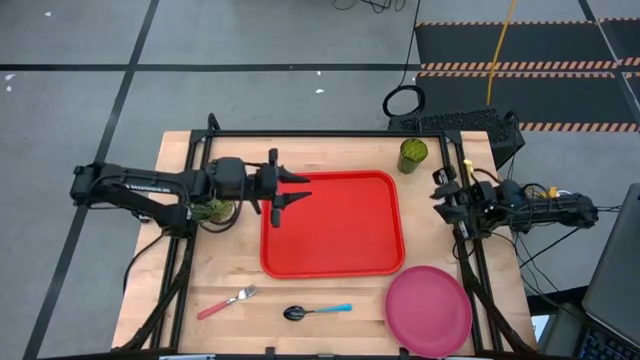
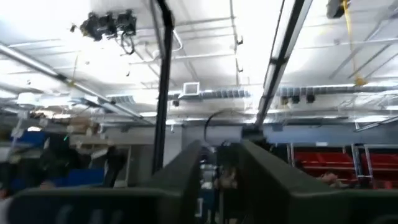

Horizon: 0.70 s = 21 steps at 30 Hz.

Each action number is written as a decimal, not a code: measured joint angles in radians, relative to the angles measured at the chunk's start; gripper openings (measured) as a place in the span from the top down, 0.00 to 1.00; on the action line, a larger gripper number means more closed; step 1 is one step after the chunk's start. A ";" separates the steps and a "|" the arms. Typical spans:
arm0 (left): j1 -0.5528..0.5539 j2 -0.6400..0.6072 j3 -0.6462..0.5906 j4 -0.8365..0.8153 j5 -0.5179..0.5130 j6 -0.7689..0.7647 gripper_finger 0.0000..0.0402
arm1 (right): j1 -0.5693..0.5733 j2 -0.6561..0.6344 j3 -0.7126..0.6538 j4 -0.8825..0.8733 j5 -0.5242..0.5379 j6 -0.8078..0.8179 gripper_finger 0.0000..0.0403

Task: Pick and place plate/cup/fork/spoon on tray
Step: Put the pink plate on the red tray

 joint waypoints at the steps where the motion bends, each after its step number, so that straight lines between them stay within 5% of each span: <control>1: -0.003 -0.002 -0.005 -0.002 0.000 0.000 0.64 | 0.000 0.031 0.034 -0.024 0.002 0.000 0.66; 4: -0.015 -0.001 -0.014 -0.007 -0.028 0.003 0.64 | 0.000 0.134 0.190 -0.251 0.001 -0.046 0.54; 7: -0.026 0.000 -0.014 -0.025 -0.054 0.004 0.64 | 0.000 0.263 0.406 -0.681 0.046 -0.138 0.49; 14: -0.032 -0.014 -0.014 -0.057 -0.064 -0.004 0.64 | 0.011 0.562 0.802 -1.542 0.131 -0.138 0.53; 21: -0.026 -0.012 -0.014 -0.096 -0.116 0.010 0.64 | 0.108 0.737 0.851 -1.968 0.052 0.139 0.59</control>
